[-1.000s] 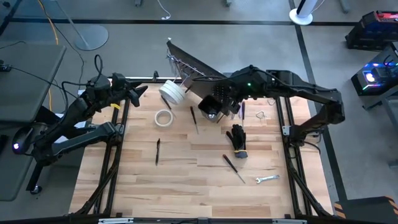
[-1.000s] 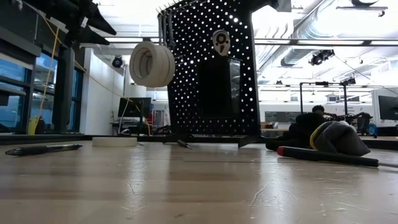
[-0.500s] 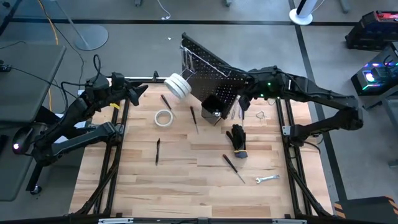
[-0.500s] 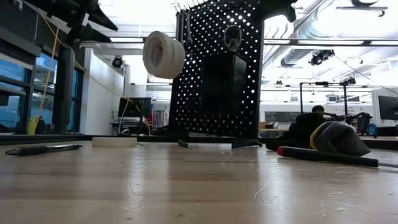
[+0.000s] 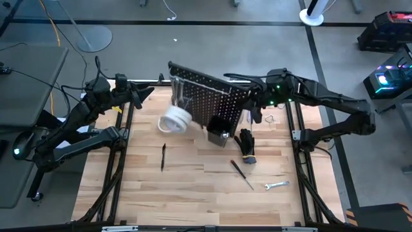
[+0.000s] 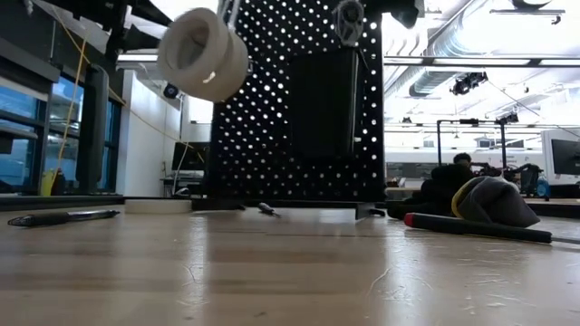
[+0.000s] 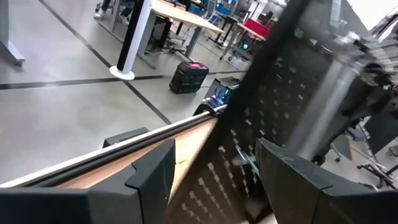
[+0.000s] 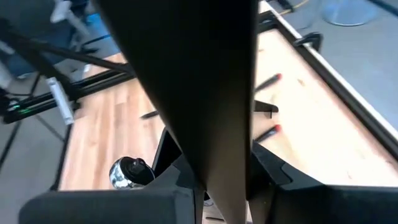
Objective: Hang tools onto peg board
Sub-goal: Move the pegboard to the middle
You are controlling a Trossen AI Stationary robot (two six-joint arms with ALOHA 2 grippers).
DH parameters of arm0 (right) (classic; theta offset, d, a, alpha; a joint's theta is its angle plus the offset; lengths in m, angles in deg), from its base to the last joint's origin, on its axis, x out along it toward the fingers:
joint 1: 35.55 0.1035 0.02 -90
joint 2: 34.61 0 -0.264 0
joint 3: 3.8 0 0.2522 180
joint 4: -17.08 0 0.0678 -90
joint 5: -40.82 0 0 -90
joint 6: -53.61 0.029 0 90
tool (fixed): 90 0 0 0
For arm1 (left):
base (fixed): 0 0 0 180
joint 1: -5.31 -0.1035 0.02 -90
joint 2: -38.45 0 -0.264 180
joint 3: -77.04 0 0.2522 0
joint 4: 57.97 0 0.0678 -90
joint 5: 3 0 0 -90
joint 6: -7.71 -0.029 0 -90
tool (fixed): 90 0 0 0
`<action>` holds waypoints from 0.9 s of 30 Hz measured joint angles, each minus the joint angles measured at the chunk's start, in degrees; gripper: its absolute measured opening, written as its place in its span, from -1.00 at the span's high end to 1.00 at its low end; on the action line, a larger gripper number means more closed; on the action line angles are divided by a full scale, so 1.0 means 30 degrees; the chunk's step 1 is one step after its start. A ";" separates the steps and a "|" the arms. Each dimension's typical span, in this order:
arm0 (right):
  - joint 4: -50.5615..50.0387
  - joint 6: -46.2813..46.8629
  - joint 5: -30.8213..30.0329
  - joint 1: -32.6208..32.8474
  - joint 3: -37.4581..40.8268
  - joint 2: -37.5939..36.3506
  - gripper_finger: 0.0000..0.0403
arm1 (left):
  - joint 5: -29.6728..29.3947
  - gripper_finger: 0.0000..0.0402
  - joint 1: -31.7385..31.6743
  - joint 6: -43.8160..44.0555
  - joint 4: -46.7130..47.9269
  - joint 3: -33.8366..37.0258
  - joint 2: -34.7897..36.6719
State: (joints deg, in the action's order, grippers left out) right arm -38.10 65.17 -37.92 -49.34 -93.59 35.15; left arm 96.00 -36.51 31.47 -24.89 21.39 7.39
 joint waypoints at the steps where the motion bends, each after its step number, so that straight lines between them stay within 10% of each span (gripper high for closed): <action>1: 0.0043 0.0080 0.0154 0.0155 0.0003 0.0000 0.68 | 0.0007 -0.07 0.0000 0.0034 -0.0010 0.0000 -0.0003; 27: 0.0121 0.0607 0.1504 0.3498 0.0007 -0.0015 0.69 | 0.0021 -0.07 0.0000 0.0034 0.0034 0.0000 0.0002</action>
State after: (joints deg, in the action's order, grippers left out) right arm -37.74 66.99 -33.41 -38.85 -93.57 35.10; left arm 96.06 -36.51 31.57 -24.79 21.39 7.40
